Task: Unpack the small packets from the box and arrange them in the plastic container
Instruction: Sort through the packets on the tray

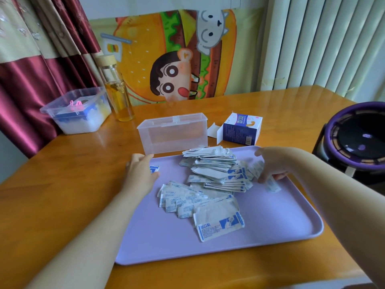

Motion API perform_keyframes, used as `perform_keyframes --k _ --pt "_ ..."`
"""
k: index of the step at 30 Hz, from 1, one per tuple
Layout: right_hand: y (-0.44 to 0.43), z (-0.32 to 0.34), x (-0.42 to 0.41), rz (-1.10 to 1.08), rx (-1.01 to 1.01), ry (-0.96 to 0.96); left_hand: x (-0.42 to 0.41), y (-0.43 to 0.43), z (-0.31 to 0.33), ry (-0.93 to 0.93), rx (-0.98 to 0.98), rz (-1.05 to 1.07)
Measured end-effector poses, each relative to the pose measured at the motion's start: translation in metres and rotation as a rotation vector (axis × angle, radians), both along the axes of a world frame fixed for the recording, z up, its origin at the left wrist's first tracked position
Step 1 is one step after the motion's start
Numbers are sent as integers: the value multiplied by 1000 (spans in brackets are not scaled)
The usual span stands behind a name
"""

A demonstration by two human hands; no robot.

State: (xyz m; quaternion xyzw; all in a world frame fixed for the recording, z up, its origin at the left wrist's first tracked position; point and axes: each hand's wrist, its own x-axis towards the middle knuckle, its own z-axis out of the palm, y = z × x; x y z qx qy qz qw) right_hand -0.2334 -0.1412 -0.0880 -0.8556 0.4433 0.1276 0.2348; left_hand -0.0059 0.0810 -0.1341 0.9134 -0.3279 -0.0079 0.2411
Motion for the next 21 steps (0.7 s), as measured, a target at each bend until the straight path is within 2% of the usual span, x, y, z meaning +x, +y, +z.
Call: perform_keyframes --k 10,12,14,15,17,19,21 --pt "2 -5 -2 12 -13 -8 -23 -1 17 -58 -265 -190" --pt "5 -2 -5 60 -106 15 -31 0 21 -41 -301 -238" --pt "7 8 -7 122 -291 -3 -39 0 25 14 -336 -279" --pt "10 15 -8 139 -368 -62 -43 0 28 64 -370 -295" --pt "19 30 -6 148 -394 -326 -55 0 37 222 -460 -331" --pt "38 44 1 177 -173 -632 -70 0 47 486 -550 -421" --pt "66 53 8 271 204 -825 -85 1 54 797 -619 -534"
